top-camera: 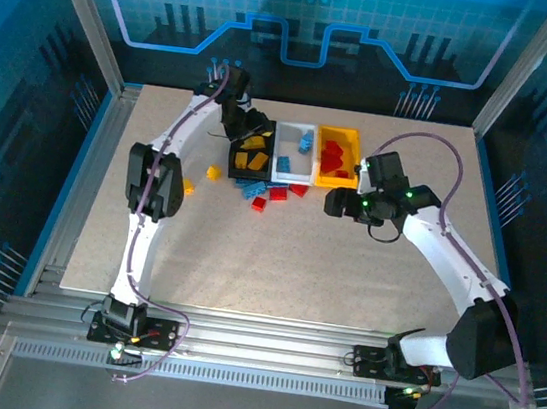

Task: Sort the legos into containers by color

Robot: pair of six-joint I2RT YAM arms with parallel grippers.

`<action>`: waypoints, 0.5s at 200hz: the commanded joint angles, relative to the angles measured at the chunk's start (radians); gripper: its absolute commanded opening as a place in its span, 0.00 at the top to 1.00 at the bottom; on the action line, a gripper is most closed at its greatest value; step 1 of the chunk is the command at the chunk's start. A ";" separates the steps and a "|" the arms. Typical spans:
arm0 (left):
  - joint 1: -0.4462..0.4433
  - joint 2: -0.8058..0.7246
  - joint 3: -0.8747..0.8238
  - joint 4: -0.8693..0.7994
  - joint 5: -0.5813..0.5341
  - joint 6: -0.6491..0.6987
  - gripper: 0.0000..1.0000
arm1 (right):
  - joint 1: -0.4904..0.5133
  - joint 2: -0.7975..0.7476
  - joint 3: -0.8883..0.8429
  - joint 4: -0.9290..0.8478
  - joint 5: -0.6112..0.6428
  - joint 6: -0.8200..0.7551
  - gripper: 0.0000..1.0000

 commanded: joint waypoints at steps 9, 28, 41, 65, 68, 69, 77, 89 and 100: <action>0.020 -0.268 -0.157 -0.156 -0.187 0.089 0.21 | -0.007 0.014 -0.037 0.025 -0.025 0.017 0.21; 0.084 -0.427 -0.418 -0.115 -0.195 0.051 0.01 | 0.005 0.049 -0.030 0.047 -0.042 0.025 0.22; 0.130 -0.528 -0.596 -0.058 -0.197 0.015 0.01 | 0.017 0.076 -0.013 0.056 -0.047 0.024 0.22; 0.181 -0.622 -0.773 -0.028 -0.226 0.003 0.01 | 0.042 0.128 0.036 0.055 -0.054 0.011 0.22; 0.185 -0.623 -0.785 -0.028 -0.231 0.005 0.01 | 0.045 0.133 0.041 0.055 -0.054 0.010 0.22; 0.185 -0.623 -0.788 -0.028 -0.234 0.005 0.01 | 0.046 0.134 0.043 0.055 -0.054 0.011 0.22; 0.194 -0.622 -0.815 -0.029 -0.246 0.008 0.01 | 0.055 0.149 0.055 0.056 -0.055 0.008 0.22; 0.207 -0.605 -0.841 -0.021 -0.247 0.011 0.01 | 0.065 0.162 0.069 0.055 -0.057 0.008 0.22; 0.215 -0.576 -0.853 -0.005 -0.243 0.015 0.02 | 0.074 0.170 0.076 0.055 -0.056 0.008 0.22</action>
